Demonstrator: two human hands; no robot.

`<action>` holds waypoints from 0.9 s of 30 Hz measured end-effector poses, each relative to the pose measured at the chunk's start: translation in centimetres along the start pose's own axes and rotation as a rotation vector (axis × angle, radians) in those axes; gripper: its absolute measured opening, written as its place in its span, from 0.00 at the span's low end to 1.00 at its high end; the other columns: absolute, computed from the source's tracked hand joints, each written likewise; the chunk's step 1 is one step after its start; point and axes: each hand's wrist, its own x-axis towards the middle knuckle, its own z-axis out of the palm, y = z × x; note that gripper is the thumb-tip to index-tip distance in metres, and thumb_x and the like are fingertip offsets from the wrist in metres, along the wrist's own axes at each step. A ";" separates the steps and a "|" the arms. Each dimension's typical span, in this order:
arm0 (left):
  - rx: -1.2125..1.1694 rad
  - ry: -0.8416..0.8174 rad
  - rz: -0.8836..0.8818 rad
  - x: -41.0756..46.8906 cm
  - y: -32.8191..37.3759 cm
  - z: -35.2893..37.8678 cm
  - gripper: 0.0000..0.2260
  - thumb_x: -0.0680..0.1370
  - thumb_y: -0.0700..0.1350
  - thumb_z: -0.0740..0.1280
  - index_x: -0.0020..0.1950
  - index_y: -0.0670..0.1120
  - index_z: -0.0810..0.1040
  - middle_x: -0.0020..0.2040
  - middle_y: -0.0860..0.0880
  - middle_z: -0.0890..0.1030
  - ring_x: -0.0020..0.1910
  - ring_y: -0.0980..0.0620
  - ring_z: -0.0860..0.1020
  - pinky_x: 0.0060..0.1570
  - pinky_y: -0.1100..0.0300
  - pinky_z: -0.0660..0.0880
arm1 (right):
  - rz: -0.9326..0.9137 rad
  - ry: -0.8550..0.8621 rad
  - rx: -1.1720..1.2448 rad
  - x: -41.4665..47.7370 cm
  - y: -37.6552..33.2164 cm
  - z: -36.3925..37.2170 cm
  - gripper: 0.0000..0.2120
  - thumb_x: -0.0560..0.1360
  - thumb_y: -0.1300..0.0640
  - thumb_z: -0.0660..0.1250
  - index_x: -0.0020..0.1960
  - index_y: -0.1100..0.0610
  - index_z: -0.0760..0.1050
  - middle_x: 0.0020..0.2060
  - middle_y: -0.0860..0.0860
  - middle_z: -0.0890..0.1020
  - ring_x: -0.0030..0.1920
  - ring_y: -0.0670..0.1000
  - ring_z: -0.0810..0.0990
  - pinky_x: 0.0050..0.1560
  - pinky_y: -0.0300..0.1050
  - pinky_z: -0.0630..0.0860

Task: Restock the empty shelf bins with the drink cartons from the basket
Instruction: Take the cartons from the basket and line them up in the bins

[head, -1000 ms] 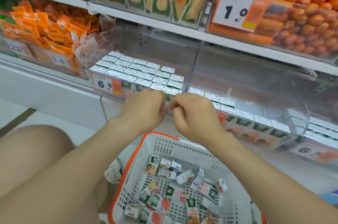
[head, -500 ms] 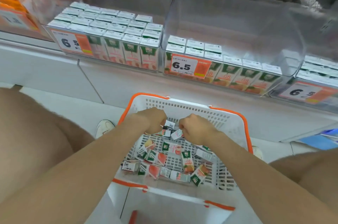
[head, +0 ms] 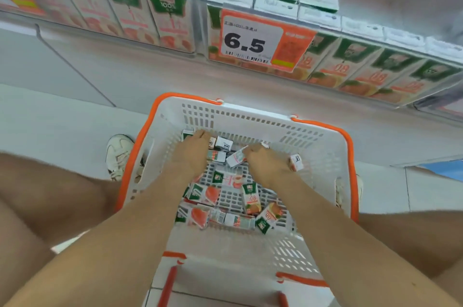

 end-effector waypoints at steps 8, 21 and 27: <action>0.054 0.062 -0.054 0.6 -0.5 1.9 0.32 0.73 0.33 0.75 0.75 0.47 0.69 0.68 0.43 0.69 0.66 0.40 0.73 0.63 0.47 0.77 | -0.071 -0.020 -0.268 2.8 -0.2 3.7 0.47 0.70 0.68 0.74 0.83 0.60 0.53 0.77 0.59 0.66 0.74 0.60 0.69 0.69 0.55 0.63; -0.207 0.136 -0.053 -0.9 -1.6 2.1 0.25 0.80 0.37 0.69 0.77 0.45 0.69 0.68 0.42 0.76 0.63 0.40 0.77 0.58 0.47 0.75 | -0.112 0.062 -0.354 4.1 0.1 4.6 0.19 0.71 0.65 0.73 0.61 0.60 0.74 0.55 0.56 0.83 0.57 0.58 0.80 0.62 0.52 0.71; -0.615 0.391 -0.329 -2.9 -0.4 -1.9 0.13 0.81 0.55 0.69 0.53 0.46 0.79 0.46 0.48 0.83 0.44 0.48 0.80 0.39 0.57 0.69 | -0.069 0.143 0.193 1.4 1.7 2.2 0.15 0.84 0.47 0.62 0.63 0.58 0.75 0.54 0.56 0.81 0.54 0.58 0.79 0.56 0.53 0.77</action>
